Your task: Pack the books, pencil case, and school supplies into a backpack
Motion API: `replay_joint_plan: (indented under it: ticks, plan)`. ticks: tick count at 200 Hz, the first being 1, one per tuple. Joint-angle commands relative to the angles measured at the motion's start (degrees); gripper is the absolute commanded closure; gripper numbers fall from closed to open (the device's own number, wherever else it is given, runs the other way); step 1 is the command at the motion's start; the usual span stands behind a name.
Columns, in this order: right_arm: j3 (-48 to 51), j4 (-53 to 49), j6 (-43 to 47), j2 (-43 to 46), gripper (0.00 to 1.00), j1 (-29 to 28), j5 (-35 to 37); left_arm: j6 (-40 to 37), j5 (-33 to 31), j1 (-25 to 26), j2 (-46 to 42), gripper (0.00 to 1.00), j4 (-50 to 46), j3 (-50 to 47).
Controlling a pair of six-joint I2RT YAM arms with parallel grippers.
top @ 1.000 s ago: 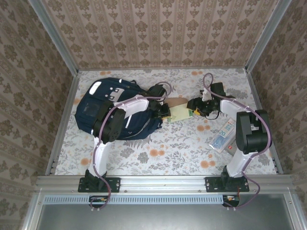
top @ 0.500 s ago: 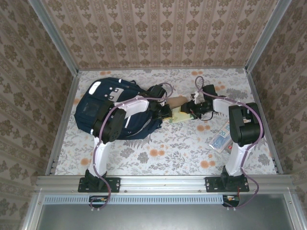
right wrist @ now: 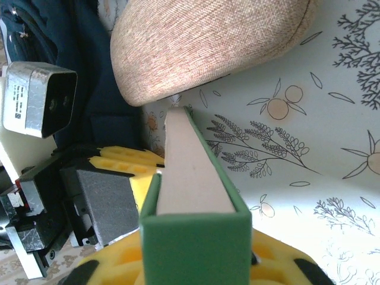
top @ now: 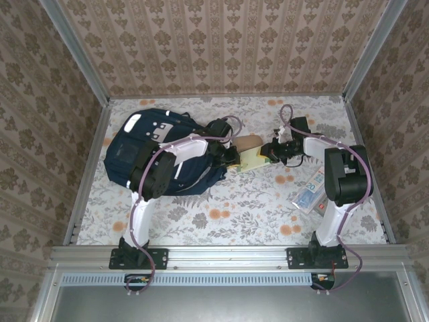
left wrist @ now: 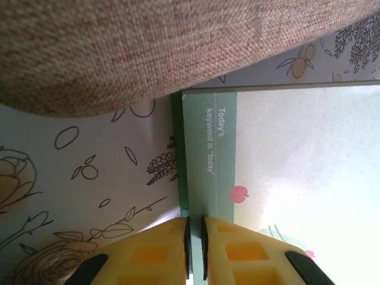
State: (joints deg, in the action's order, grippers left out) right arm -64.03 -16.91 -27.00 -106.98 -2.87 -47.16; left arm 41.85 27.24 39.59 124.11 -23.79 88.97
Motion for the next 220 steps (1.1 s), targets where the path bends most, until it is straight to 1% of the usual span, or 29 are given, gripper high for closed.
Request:
replay_joint_plan:
  ticks: [1, 23, 36, 53, 77, 97, 107, 122, 140, 151, 167, 182, 220]
  plan:
    - [0.4, 0.8, -0.9, 3.7, 1.0, 0.0, 0.2, -1.8, 0.4, -0.2, -1.0, 0.77, -4.0, 1.9]
    - [1.8, 2.2, -2.6, 6.3, 1.0, 0.1, 0.7, -3.3, 0.2, -0.1, -5.1, 0.64, -4.8, 4.0]
    - [2.6, 2.7, -3.4, 8.0, 1.0, 0.3, 1.0, -5.1, -0.9, -0.3, -7.4, 0.6, -7.1, 6.3]
    - [3.2, 2.8, -3.9, 10.2, 1.0, 0.4, 1.4, -8.6, -2.3, -0.7, -9.6, 0.58, -11.0, 9.6]
    - [3.6, 2.4, -4.1, 12.5, 1.0, 0.5, 1.5, -13.5, -5.4, -1.6, -12.2, 0.58, -16.5, 12.2]
    - [4.1, 2.2, -4.3, 13.8, 1.0, 0.6, 1.5, -16.5, -7.7, -2.9, -14.8, 0.58, -19.1, 11.9]
    - [4.3, 2.5, -4.4, 14.3, 1.0, 0.5, 1.5, -18.0, -9.9, -3.6, -15.9, 0.58, -20.4, 11.2]
    - [5.1, 3.8, -5.5, 14.9, 1.0, 0.5, 1.0, -21.1, -16.1, -4.7, -16.6, 0.58, -23.1, 10.4]
    - [5.6, 5.2, -6.6, 15.2, 1.0, 0.5, 0.1, -25.8, -26.0, -4.9, -15.9, 0.59, -26.5, 9.7]
    - [5.7, 5.3, -6.7, 15.4, 1.0, 0.5, -0.1, -27.9, -30.2, -4.9, -14.9, 0.59, -28.0, 9.4]
    - [5.6, 5.2, -6.5, 15.6, 1.0, 0.5, -0.3, -28.9, -34.6, -4.9, -13.2, 0.6, -29.8, 8.8]
    - [5.4, 4.7, -6.0, 15.4, 1.0, 0.5, -0.4, -29.4, -36.7, -4.9, -12.3, 0.6, -29.7, 7.7]
    - [5.7, 5.0, -6.0, 15.0, 1.0, 0.5, -1.0, -29.6, -37.8, -4.4, -9.7, 0.59, -29.4, 5.9]
